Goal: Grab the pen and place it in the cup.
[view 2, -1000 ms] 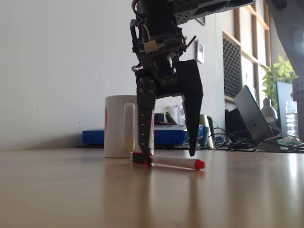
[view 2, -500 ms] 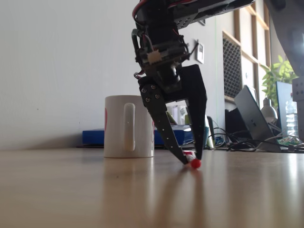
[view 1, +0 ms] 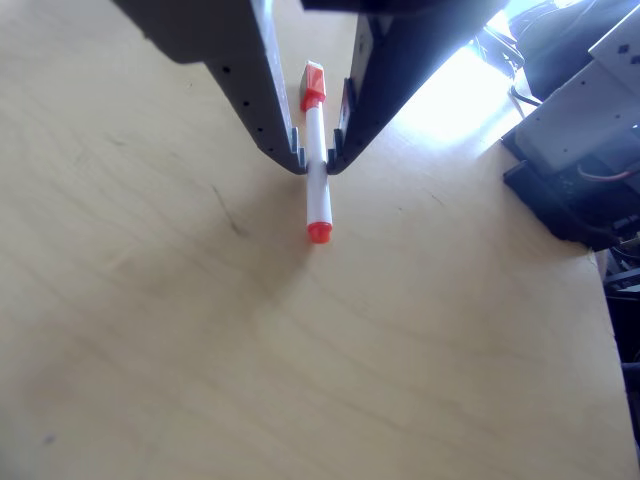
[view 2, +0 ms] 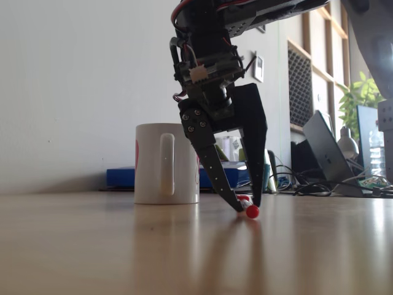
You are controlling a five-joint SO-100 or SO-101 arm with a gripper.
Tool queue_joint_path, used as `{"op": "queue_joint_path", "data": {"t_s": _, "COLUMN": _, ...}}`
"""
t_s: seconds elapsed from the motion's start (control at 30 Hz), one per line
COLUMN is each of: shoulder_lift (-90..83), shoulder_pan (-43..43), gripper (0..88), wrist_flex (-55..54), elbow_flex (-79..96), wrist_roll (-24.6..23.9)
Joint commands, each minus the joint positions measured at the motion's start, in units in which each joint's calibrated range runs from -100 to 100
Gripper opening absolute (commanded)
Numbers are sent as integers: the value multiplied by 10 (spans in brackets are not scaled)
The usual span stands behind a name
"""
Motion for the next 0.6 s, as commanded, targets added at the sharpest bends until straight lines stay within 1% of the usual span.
{"op": "queue_joint_path", "data": {"t_s": 0.0, "shoulder_lift": -11, "shoulder_pan": -1, "gripper": 12, "wrist_flex": 2, "elbow_flex": -4, "wrist_roll": -2}}
{"op": "queue_joint_path", "data": {"t_s": 0.17, "shoulder_lift": -42, "shoulder_pan": 10, "gripper": 12, "wrist_flex": 11, "elbow_flex": -24, "wrist_roll": -1}}
{"op": "queue_joint_path", "data": {"t_s": 0.57, "shoulder_lift": -213, "shoulder_pan": 86, "gripper": 11, "wrist_flex": 23, "elbow_flex": -24, "wrist_roll": 0}}
